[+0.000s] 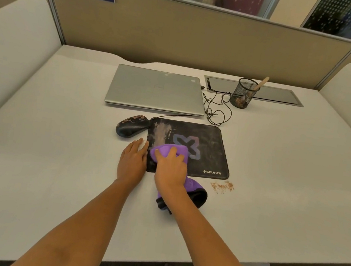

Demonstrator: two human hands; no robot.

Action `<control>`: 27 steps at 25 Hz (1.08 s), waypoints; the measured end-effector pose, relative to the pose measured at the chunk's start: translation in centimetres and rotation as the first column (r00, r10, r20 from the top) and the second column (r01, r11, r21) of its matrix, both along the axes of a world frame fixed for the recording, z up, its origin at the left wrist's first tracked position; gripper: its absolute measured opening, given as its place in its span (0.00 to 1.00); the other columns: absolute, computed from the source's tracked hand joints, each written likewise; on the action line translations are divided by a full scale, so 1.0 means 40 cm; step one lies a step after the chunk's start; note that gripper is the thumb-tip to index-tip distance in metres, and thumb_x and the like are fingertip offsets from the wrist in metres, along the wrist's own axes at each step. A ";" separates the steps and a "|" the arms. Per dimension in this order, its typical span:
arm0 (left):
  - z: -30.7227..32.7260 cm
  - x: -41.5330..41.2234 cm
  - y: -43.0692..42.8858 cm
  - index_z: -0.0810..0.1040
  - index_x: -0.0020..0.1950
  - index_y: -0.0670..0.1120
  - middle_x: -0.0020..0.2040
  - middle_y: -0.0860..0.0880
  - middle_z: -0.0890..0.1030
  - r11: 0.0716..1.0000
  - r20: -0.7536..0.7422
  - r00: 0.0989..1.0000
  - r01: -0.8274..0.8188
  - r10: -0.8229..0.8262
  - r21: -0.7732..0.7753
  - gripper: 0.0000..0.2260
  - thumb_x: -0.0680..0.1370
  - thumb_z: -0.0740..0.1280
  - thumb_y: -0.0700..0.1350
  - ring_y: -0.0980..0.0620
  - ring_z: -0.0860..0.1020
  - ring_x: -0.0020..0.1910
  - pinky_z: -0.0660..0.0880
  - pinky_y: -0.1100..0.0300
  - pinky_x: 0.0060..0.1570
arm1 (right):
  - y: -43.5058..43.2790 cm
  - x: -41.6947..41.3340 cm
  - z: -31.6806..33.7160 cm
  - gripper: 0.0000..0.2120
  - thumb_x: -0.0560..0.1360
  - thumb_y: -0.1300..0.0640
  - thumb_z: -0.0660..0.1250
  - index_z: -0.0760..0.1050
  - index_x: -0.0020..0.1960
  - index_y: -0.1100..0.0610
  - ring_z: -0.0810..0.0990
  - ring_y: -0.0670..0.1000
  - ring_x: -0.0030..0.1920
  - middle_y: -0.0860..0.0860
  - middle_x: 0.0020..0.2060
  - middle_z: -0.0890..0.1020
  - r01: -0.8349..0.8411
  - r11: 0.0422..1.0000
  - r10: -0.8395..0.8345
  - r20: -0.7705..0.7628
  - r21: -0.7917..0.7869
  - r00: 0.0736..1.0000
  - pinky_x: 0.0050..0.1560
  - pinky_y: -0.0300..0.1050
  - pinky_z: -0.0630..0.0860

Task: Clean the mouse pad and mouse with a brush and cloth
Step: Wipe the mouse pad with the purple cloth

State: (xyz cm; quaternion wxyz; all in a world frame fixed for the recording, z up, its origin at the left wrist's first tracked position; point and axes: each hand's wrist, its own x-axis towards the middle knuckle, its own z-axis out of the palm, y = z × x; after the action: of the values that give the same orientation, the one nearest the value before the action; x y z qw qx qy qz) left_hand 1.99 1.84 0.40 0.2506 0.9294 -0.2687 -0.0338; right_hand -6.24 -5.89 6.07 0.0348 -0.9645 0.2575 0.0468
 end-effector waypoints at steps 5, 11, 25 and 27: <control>0.004 -0.004 -0.001 0.59 0.74 0.47 0.74 0.46 0.61 1.000 0.029 1.000 0.000 -0.001 0.030 0.20 0.82 0.52 0.46 0.46 0.56 0.74 0.52 0.53 0.72 | -0.132 0.032 0.007 0.23 0.78 0.58 0.61 0.62 0.71 0.47 0.68 0.62 0.64 0.60 0.70 0.61 -0.004 1.000 0.004 0.007 -0.008 1.000 0.59 0.53 0.73; 0.010 -0.004 -0.031 0.61 0.73 0.42 0.72 0.43 0.66 1.000 0.064 0.998 0.020 -0.020 0.001 0.20 0.80 0.54 0.42 0.45 0.63 0.71 0.58 0.52 0.70 | -0.162 0.115 0.014 0.25 0.78 0.58 0.60 0.59 0.73 0.49 0.68 0.63 0.64 0.62 0.71 0.59 0.063 0.998 -0.063 -0.030 -0.008 0.998 0.60 0.53 0.74; 0.011 0.059 -0.091 0.70 0.67 0.39 0.64 0.41 0.75 0.997 0.149 0.986 0.074 -0.077 0.022 0.26 0.76 0.46 0.48 0.41 0.74 0.60 0.69 0.50 0.62 | -0.155 0.192 -0.023 0.25 0.79 0.58 0.58 0.57 0.74 0.48 0.70 0.63 0.62 0.62 0.70 0.61 -0.191 0.977 0.195 0.030 -0.089 0.980 0.56 0.53 0.75; 0.013 0.062 -0.090 0.71 0.66 0.38 0.63 0.41 0.76 0.996 0.134 0.987 0.081 -0.084 0.031 0.25 0.76 0.46 0.48 0.40 0.76 0.57 0.71 0.49 0.59 | -0.167 0.198 -0.031 0.25 0.79 0.58 0.59 0.58 0.74 0.47 0.70 0.63 0.63 0.62 0.70 0.61 -0.193 0.977 0.199 0.058 -0.094 0.978 0.57 0.53 0.75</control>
State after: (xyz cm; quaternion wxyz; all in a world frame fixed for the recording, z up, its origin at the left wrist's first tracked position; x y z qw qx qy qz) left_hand 4.46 -1.77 0.90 0.2183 0.9208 -0.3228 0.0152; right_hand 1.69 -12.59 4.84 -0.0039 -0.9868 0.1616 0.0062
